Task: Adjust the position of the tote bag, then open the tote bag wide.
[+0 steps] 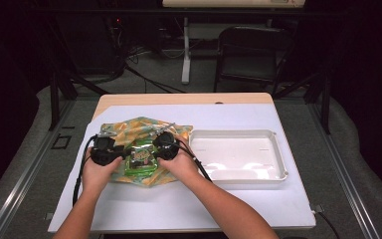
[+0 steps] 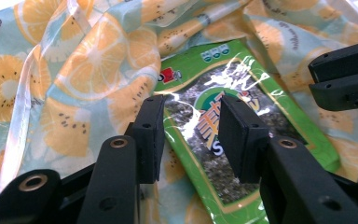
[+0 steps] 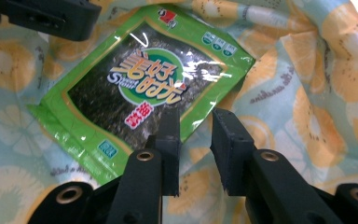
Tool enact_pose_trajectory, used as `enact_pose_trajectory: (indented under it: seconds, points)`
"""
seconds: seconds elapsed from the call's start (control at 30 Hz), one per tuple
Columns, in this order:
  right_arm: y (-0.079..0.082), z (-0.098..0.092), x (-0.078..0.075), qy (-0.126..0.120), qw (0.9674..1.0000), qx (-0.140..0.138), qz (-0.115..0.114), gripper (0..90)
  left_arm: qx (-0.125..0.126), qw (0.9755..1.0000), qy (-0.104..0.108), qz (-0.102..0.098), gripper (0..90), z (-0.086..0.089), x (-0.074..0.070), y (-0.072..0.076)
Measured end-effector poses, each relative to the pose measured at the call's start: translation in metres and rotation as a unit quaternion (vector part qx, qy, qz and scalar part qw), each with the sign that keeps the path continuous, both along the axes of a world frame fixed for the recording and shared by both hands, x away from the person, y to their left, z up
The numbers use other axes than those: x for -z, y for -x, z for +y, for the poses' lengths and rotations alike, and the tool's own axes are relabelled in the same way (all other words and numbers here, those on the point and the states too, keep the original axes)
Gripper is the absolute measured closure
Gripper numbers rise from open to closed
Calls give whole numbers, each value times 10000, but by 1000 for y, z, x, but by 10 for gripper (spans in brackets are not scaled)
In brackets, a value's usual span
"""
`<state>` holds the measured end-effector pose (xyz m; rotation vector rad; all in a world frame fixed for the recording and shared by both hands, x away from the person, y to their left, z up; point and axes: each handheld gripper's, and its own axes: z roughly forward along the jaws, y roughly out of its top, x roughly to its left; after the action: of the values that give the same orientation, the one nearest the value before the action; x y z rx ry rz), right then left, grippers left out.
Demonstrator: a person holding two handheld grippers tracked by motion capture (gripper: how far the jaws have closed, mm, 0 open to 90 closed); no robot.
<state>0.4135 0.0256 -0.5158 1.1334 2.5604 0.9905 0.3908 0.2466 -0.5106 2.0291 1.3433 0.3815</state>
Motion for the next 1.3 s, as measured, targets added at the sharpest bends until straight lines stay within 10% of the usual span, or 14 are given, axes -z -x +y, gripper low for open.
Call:
enact_pose_trajectory:
  seconds: [0.4, 1.3]
  points:
    - [-9, 10, 8, 170, 9998, 140, 16, 715, -92, 9994, -316, 97, 650, 5, 14, -10]
    - [-11, 10, 15, 198, 9995, 221, 74, 750, -49, 9985, 284, 466, 546, 11, 15, -4]
